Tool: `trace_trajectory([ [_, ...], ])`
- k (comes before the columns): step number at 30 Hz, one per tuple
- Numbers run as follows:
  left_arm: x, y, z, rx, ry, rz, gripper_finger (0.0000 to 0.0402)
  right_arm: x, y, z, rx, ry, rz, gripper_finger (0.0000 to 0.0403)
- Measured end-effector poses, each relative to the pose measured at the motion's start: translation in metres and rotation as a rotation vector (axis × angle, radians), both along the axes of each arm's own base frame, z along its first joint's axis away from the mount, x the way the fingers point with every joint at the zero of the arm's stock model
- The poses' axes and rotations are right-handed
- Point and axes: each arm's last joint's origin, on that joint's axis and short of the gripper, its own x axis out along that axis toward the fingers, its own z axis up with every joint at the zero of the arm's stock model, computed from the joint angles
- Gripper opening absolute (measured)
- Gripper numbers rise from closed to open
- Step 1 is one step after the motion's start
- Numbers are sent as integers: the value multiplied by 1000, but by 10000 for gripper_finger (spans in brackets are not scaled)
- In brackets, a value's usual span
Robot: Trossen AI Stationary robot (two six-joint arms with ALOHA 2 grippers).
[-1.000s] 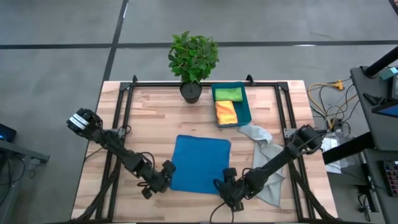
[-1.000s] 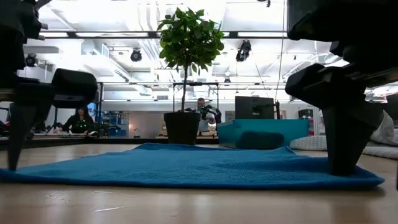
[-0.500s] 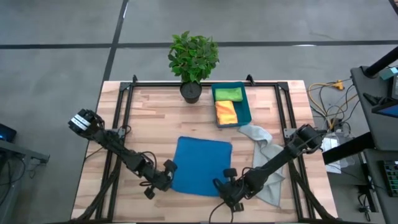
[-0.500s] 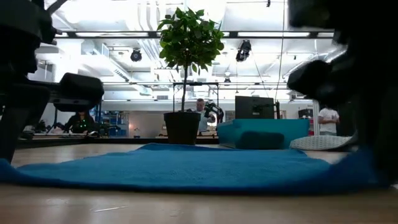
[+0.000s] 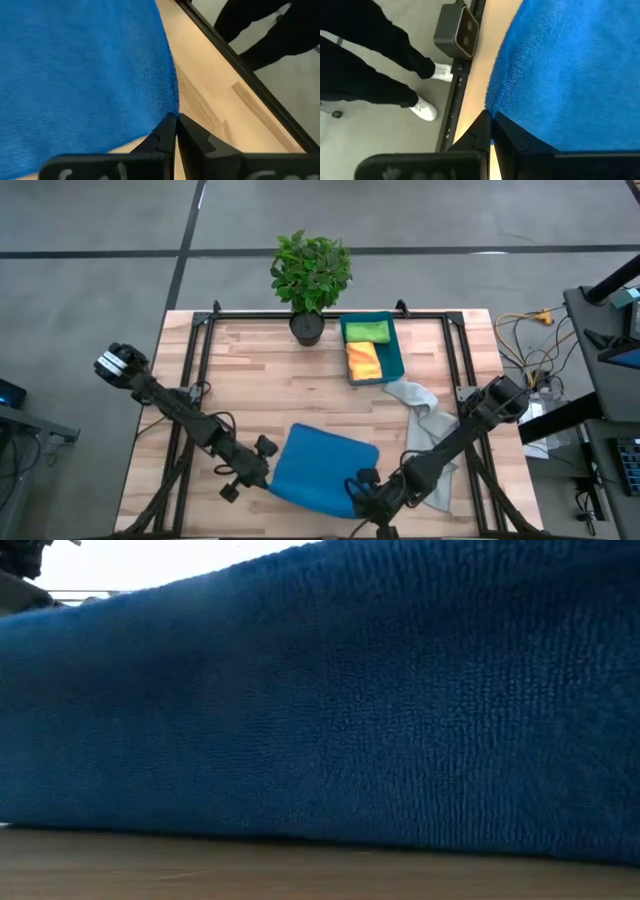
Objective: Fold microfiber towels
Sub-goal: Fold the blue microfiber towel
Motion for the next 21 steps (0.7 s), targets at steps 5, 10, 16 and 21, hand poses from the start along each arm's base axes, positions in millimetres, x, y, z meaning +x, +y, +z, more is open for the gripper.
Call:
trace_trajectory([
  [5,1,5,3,30,-36,20,0,-2,-2,-2,-28,26,-4,9],
  [10,4,19,8,67,-60,49,0,-5,-9,-1,-62,64,-29,9],
  [16,14,40,11,97,-92,102,0,-13,-20,4,-102,46,-153,9],
  [21,25,62,10,87,-80,175,0,-29,-34,-1,-102,59,-257,9],
])
